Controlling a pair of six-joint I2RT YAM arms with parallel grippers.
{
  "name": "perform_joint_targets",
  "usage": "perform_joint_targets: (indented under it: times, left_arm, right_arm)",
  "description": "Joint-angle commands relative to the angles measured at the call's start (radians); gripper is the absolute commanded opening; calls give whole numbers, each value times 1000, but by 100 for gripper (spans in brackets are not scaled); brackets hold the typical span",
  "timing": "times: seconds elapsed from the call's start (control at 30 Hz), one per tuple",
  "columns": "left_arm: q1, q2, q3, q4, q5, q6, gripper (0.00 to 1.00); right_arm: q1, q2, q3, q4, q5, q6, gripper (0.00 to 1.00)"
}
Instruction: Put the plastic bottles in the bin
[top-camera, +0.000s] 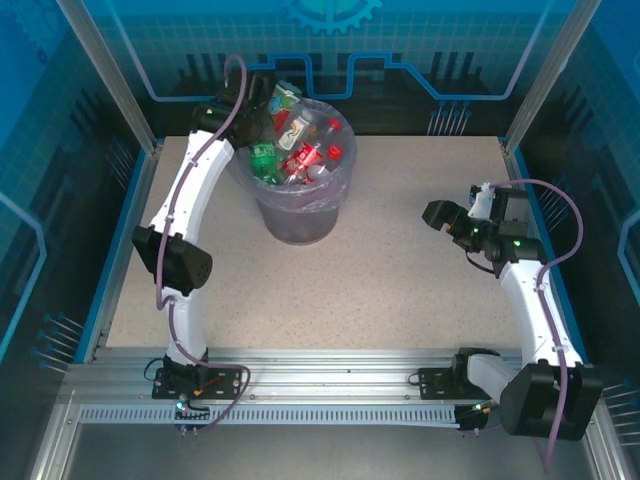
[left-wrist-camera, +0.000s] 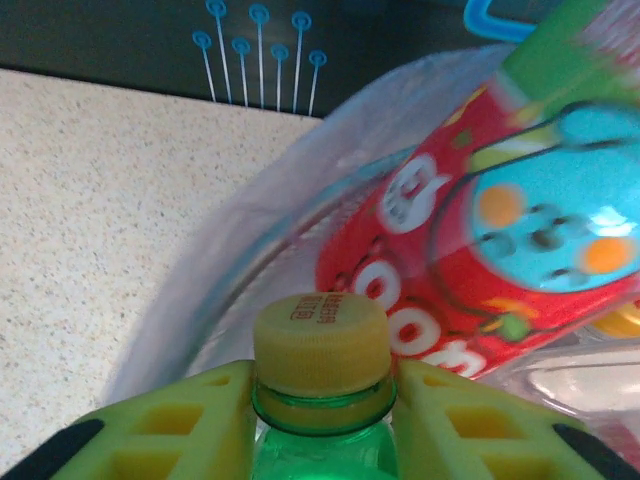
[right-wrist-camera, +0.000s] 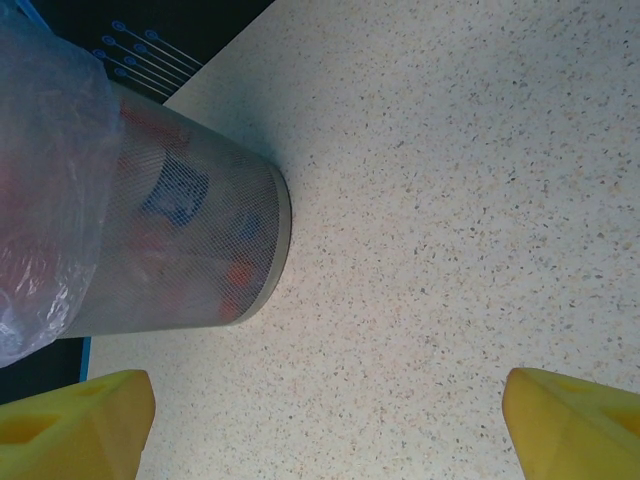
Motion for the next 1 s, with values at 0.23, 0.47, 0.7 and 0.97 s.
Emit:
perform_joint_targets:
  times: [0.23,0.47,0.7,0.97]
  left_arm:
    - [-25,-36,19,-31,61,19,70]
    - [-26,-114,77,13,119,48,74]
    - [-26,-239,-15,79,139,74,87]
    - [31,-671,-697,469,33,128,99]
  right_arm:
    - [28,-27,17,-39,29,-4,91]
    - [31,-32,29,-41,32,-1,91]
    - [34,-32,56,-58,43,-26,91]
    - [34,-34,70,-62,145,-115,100]
